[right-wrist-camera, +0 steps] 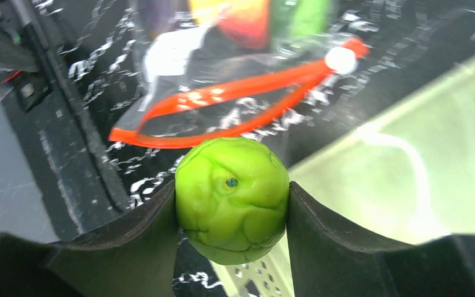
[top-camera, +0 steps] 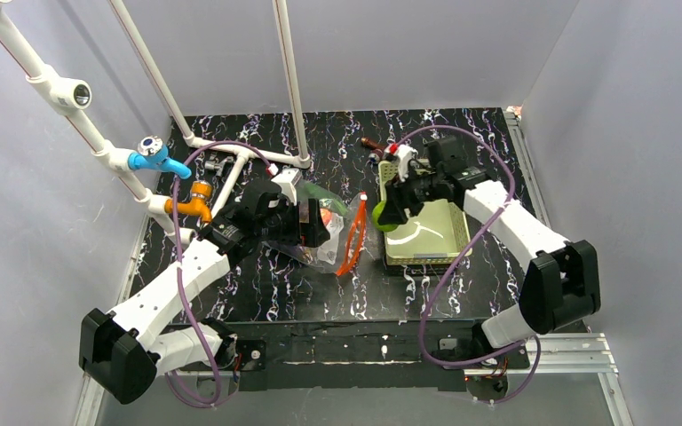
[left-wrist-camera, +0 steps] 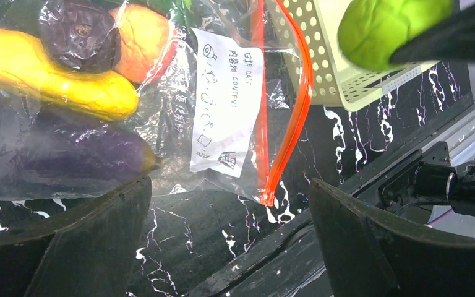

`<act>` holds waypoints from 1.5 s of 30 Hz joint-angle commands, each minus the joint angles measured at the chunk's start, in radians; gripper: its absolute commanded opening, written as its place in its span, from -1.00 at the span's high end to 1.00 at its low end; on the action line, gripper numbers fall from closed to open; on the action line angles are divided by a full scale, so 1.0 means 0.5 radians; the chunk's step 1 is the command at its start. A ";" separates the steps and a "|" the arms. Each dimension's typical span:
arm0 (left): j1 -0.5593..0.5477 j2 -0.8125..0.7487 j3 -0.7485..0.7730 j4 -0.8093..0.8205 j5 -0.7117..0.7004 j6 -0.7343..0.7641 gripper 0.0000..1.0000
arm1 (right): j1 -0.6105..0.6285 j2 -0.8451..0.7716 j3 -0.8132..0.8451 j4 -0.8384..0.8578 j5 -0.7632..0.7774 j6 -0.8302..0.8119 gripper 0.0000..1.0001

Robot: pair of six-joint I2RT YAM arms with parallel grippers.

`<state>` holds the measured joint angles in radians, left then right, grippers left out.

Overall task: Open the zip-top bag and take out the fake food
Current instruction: Place the fake fruit in the bin.

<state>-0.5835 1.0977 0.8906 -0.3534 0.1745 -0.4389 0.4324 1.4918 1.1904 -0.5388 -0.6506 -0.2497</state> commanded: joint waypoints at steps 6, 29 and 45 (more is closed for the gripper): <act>-0.023 0.017 0.015 -0.089 0.010 0.036 -0.96 | -0.313 -0.006 -0.099 0.151 0.492 0.008 0.44; -0.135 0.269 0.193 -0.130 -0.321 0.341 -0.69 | -0.368 -0.090 -0.190 0.210 -0.237 -0.044 -0.97; -0.015 0.499 0.328 0.006 -0.402 0.401 0.04 | 0.029 0.073 -0.313 0.621 -0.527 0.523 -0.80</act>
<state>-0.6193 1.3384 1.0168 -0.3756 -0.0120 -0.2543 0.4244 1.4784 1.0645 -0.3462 -0.9218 -0.1318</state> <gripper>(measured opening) 0.504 0.924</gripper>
